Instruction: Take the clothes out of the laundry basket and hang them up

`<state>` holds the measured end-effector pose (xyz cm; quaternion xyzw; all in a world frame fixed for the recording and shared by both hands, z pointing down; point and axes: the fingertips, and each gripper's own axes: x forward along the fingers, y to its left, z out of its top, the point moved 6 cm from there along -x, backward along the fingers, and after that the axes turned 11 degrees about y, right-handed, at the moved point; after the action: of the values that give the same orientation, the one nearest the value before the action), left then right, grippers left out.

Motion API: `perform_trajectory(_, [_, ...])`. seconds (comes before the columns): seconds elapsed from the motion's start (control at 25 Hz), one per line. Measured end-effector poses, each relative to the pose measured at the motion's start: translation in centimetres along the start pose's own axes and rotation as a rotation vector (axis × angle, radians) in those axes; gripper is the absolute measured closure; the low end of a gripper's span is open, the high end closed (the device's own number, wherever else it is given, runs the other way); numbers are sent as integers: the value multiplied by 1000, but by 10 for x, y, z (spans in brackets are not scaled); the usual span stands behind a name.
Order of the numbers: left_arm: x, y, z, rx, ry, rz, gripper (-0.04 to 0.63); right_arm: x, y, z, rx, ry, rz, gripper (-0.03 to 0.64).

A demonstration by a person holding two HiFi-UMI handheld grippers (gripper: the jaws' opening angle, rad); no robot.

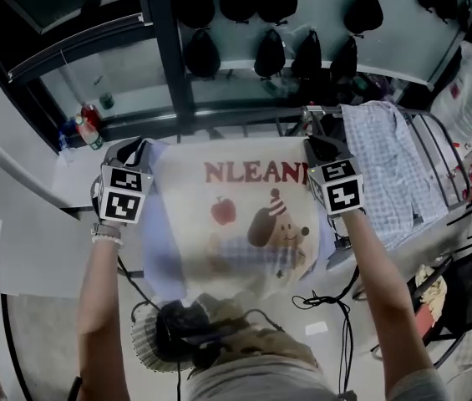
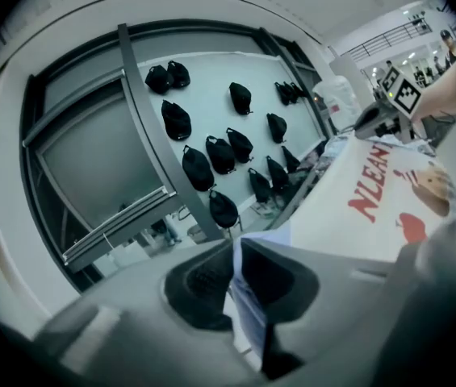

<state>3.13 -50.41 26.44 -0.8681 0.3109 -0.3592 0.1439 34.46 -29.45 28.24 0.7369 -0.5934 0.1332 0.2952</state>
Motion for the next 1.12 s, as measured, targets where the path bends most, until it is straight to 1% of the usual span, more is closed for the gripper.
perform_trajectory(0.2, [80, 35, 15, -23, 11, -5, 569, 71, -23, 30, 28, 34, -34, 611])
perform_trajectory(0.32, [122, 48, 20, -12, 28, -11, 569, 111, -32, 45, 19, 68, -44, 611])
perform_trajectory(0.48, [172, 66, 28, 10, 43, -14, 569, 160, -41, 59, 18, 112, -54, 611])
perform_trajectory(0.64, [216, 80, 35, -11, 44, -18, 568, 200, -54, 66, 25, 137, -73, 611])
perform_trajectory(0.8, [257, 77, 30, -43, 75, -65, 566, 236, -60, 61, 44, 185, -67, 611])
perform_trajectory(0.96, [281, 62, 18, -40, 107, -111, 555, 259, -51, 44, 37, 245, -29, 609])
perform_trajectory(1.0, [283, 59, 16, -36, 111, -125, 545, 262, -50, 42, 38, 251, -19, 609])
perform_trajectory(1.08, [282, 54, 15, -37, 116, -159, 505, 263, -47, 41, 41, 244, -6, 600])
perform_trajectory(1.12, [279, 51, 16, -41, 114, -177, 485, 262, -46, 41, 50, 235, 5, 564])
